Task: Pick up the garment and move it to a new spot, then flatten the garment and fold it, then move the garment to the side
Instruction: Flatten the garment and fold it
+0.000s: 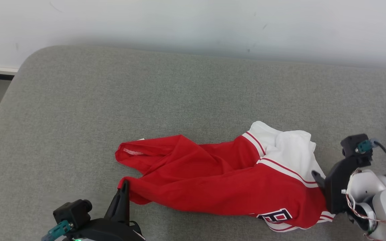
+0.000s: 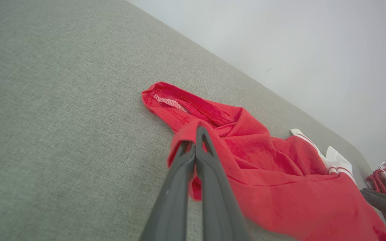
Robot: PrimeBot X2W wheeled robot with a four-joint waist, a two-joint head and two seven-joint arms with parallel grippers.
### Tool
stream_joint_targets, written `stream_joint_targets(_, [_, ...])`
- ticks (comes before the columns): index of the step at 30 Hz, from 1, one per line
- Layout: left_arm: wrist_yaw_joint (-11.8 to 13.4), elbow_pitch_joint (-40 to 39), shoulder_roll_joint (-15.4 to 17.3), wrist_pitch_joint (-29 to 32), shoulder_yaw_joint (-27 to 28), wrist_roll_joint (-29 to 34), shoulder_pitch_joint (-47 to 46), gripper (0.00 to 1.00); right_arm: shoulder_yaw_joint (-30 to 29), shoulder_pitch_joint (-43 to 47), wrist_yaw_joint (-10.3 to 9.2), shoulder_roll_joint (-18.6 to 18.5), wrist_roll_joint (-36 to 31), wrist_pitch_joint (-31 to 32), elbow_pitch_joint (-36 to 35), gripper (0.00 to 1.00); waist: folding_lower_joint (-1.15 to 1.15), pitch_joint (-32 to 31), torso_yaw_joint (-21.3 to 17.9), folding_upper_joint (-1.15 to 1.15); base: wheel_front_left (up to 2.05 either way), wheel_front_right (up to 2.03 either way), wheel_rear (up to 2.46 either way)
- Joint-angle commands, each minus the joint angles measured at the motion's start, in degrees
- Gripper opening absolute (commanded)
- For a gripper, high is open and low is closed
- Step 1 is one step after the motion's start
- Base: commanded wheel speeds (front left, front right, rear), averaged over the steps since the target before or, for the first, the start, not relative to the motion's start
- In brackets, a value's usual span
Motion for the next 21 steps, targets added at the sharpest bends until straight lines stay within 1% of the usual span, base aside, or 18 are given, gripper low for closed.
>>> stream_joint_targets(1, [-0.43, 0.36, 0.02, -0.03, -0.19, 0.48, -0.68, 0.00, -0.42, 0.87, -0.12, 0.45, -0.63, -0.15, 1.17, 1.00, 0.00, 0.45, -0.23, 0.00, 0.00, 0.00, 0.00])
stream_joint_targets(7, [-0.27, 0.74, 0.11, 0.04, -0.47, 0.58, -1.24, 0.00, -0.76, 0.86, -0.12, 3.26, -1.03, -0.06, 5.90, 1.00, 0.00, 1.15, -0.41, 0.00, 0.00, 0.00, 0.00])
stream_joint_targets(8, [-0.24, 0.81, 0.18, 0.10, -0.50, 0.60, -1.16, 0.00, -0.66, 0.93, -0.12, 3.54, -0.81, -0.18, 5.99, 0.62, 0.00, 1.16, -0.47, 0.00, 0.00, 0.00, 0.00])
stream_joint_targets(9, [-0.19, 0.88, 0.22, 0.17, -0.52, 0.58, -1.16, 0.00, -0.39, 1.12, -0.09, 3.75, -0.52, -0.07, 6.00, 0.18, 0.00, 1.14, -0.56, 0.00, 0.00, 0.00, 0.00])
stream_joint_targets(10, [-0.12, 0.90, 0.29, 0.20, -0.51, 0.59, -1.19, 0.00, 0.09, 1.50, -0.03, 3.73, -0.29, 0.37, 5.83, 0.00, 0.00, 1.08, -0.64, 0.00, 0.00, 0.00, 0.00])
stream_joint_targets(12, [-0.07, 0.98, 0.42, 0.29, -0.51, 0.59, -1.15, 0.00, 0.23, 2.01, 0.01, 3.55, 0.12, 0.65, 5.50, 0.00, 0.00, 0.96, -0.72, 0.00, 0.00, 0.00, 0.00])
stream_joint_targets(15, [0.04, 1.15, 0.99, 0.26, -0.08, 0.45, -0.39, 0.00, -0.58, 3.64, -0.05, 2.27, 0.80, -0.01, 3.29, 0.00, 0.00, 0.32, -0.95, 0.00, 0.00, 0.00, 0.00])
stream_joint_targets(19, [0.78, 0.64, 2.18, 0.80, 0.78, -0.31, 1.47, 0.00, -2.73, 7.00, -0.05, 1.54, 1.10, -0.55, -1.54, 0.00, 0.00, -0.73, -1.45, 0.00, 0.00, 0.00, 0.00])
stream_joint_targets(21, [1.14, 0.11, 2.65, 1.05, 1.09, -0.58, 2.46, 0.00, -4.05, 9.19, -0.05, 1.77, 0.75, -0.34, -4.45, 0.00, 0.00, -1.14, -1.70, 0.00, 0.00, 0.00, 0.00])
